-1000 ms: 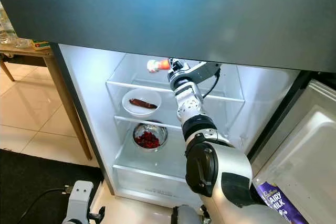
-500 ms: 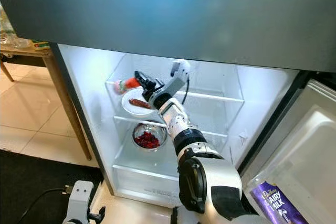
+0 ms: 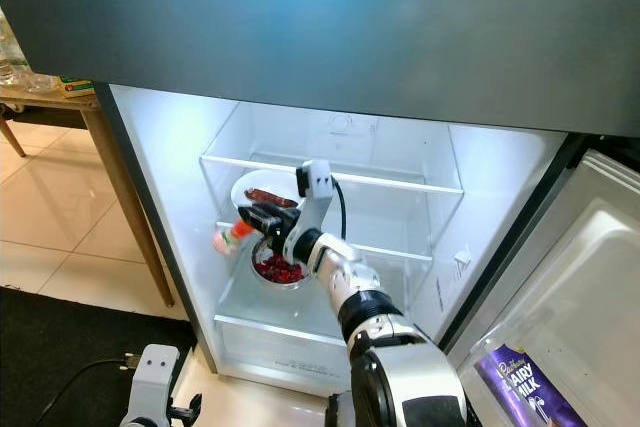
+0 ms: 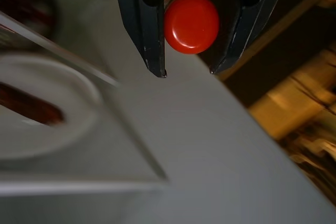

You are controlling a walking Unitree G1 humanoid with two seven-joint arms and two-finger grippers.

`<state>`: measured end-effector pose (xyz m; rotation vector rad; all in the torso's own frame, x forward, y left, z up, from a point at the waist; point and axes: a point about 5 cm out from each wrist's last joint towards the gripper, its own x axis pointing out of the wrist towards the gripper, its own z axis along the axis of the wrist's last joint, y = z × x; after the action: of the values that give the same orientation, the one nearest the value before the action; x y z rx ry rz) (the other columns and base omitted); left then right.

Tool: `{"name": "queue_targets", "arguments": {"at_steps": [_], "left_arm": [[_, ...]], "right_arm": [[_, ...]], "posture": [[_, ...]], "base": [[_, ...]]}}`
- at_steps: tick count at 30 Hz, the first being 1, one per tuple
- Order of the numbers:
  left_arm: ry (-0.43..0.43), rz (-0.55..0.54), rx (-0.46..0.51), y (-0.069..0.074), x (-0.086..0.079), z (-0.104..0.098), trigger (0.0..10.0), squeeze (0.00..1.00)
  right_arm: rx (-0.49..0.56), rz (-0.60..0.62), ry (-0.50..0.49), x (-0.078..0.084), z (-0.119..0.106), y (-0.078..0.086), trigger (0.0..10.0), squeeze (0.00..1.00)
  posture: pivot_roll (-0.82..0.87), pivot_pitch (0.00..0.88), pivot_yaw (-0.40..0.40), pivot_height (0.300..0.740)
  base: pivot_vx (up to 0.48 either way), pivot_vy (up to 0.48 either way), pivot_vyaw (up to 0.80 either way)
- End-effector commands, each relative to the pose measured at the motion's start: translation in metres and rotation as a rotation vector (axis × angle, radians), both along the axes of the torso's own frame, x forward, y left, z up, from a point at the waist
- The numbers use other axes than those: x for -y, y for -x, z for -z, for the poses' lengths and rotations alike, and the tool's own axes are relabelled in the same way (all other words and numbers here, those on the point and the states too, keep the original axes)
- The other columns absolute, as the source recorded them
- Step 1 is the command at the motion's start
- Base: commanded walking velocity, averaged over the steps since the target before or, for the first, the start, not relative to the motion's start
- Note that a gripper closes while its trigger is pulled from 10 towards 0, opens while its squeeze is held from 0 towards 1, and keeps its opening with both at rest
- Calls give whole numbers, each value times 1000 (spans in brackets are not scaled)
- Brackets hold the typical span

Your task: Restocking fridge

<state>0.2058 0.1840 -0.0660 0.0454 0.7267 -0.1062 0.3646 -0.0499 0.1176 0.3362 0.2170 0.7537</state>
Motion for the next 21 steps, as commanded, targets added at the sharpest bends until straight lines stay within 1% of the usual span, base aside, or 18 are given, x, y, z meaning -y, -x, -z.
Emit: {"name": "queue_targets", "arguments": {"at_steps": [1, 2, 3, 4, 6, 7, 9, 10, 13, 17, 18, 19, 21], "left_arm": [[0, 8, 29, -5, 0, -4, 10000, 0], [0, 8, 29, -5, 0, -4, 10000, 0], [0, 5, 49, -9, -1, -7, 10000, 0], [0, 5, 49, -9, -1, -7, 10000, 0], [-1, 5, 90, -19, -4, -14, 10000, 0], [-1, 5, 90, -19, -4, -14, 10000, 0], [-2, 8, 132, -28, -6, -21, 10000, 0], [-2, 8, 132, -28, -6, -21, 10000, 0], [-1, 22, 185, -37, -6, -29, 10000, 0], [-1, 35, 213, -42, -6, -33, 10000, 0], [0, 39, 222, -43, -6, -35, 10000, 0], [-1, 59, 244, -45, -4, -37, 10000, 0], [-1, 73, 256, -47, -3, -39, 10000, 0]], "right_arm": [[3, 49, 55, 8, 4, -1, 10000, 0], [3, 49, 55, 8, 4, -1, 10000, 0], [-3, 83, 87, 13, 6, -3, 10000, 0], [-3, 83, 87, 13, 6, -3, 10000, 0], [-10, 153, 126, 23, 6, -6, 10000, 0], [-10, 153, 126, 23, 6, -6, 10000, 0], [-2, 220, 139, 31, 3, -11, 10000, 0], [-2, 220, 139, 31, 3, -11, 10000, 0], [16, 283, 162, 39, -2, -15, 10000, 0], [30, 304, 181, 42, -5, -17, 10000, 0], [35, 310, 188, 42, -6, -18, 10000, 0], [53, 324, 211, 44, -8, -19, 10000, 0], [67, 337, 224, 45, -10, -20, 10000, 0]], "posture": [[-69, 0, -6, 605], [-69, 0, -6, 605], [-68, 0, -2, 605], [-68, 0, -2, 605], [-66, 0, 0, 600], [-66, 0, 0, 600], [-64, 0, 1, 590], [-64, 0, 1, 590], [-62, 12, 6, 575], [-61, 24, 8, 565], [-61, 24, 8, 560], [-56, 43, 9, 550], [-56, 43, 9, 540]], "base": [[0, 0, 0], [0, 0, 0], [0, 0, 0], [0, 0, 0], [0, 0, 0], [0, 0, 0], [0, 0, 0], [0, 0, 0], [0, 0, 0], [0, 0, 0], [0, 0, 0], [0, 0, 0], [0, 0, 0]]}}
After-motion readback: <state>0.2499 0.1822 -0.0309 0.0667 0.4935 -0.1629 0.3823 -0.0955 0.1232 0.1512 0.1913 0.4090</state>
